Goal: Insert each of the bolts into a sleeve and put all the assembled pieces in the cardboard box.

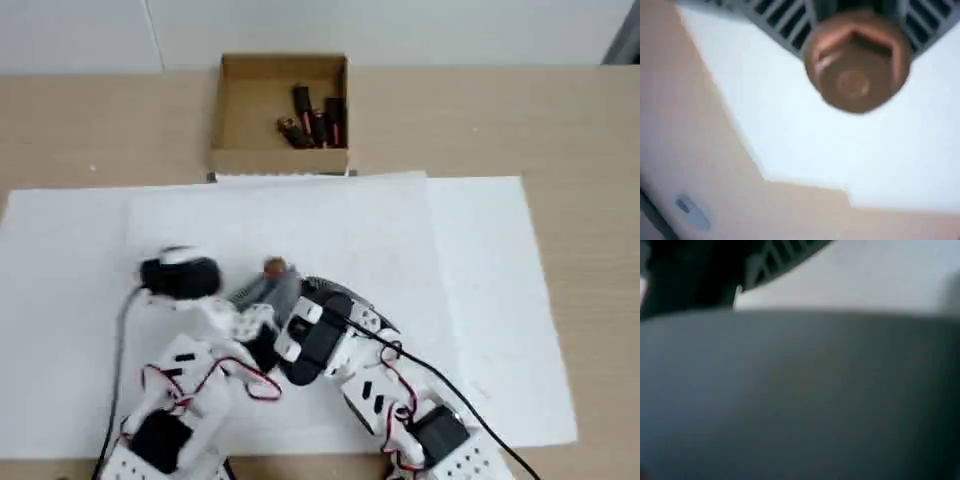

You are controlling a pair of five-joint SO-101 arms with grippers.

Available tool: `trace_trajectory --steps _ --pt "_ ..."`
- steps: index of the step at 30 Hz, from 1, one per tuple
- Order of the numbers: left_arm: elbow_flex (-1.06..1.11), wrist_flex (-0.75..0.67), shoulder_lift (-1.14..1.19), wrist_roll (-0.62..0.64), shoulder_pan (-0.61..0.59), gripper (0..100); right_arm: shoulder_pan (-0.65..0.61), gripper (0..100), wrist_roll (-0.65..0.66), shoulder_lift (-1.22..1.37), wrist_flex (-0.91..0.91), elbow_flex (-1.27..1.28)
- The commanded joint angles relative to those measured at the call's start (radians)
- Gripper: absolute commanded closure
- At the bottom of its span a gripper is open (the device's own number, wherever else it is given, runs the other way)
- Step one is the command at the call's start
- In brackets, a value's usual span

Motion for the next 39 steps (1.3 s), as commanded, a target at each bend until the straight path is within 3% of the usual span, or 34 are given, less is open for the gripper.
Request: trace_trajectory --steps 1,6,12,23,27,31,35,39 --pt "-0.005 0.058 -0.008 -0.028 0.044 99 -0.016 99.6 0.009 -0.012 -0.036 0.014" --pt "-0.002 0.064 -0.006 -0.028 0.017 97 -0.016 99.6 0.009 -0.012 -0.036 0.015" --pt "-0.002 0.068 -0.006 -0.100 -0.052 78 -0.016 99.6 0.011 -0.012 -0.036 0.015" --pt "-0.203 0.129 -0.005 -0.146 -0.107 78 -0.015 99.6 0.011 -0.012 -0.036 0.015" --pt "-0.288 0.201 -0.005 -0.184 -0.178 81 0.005 99.6 0.008 -0.012 -0.035 0.015" --pt "-0.309 0.236 -0.005 -0.245 -0.311 100 0.127 99.6 0.005 -0.012 -0.028 0.015" --pt "-0.288 0.328 -0.005 -0.334 -0.405 99 0.242 99.6 -0.003 -0.002 -0.022 0.015" --pt "-0.180 0.339 -0.005 -0.470 -0.479 99 0.337 99.6 -0.123 -0.005 0.067 0.015"
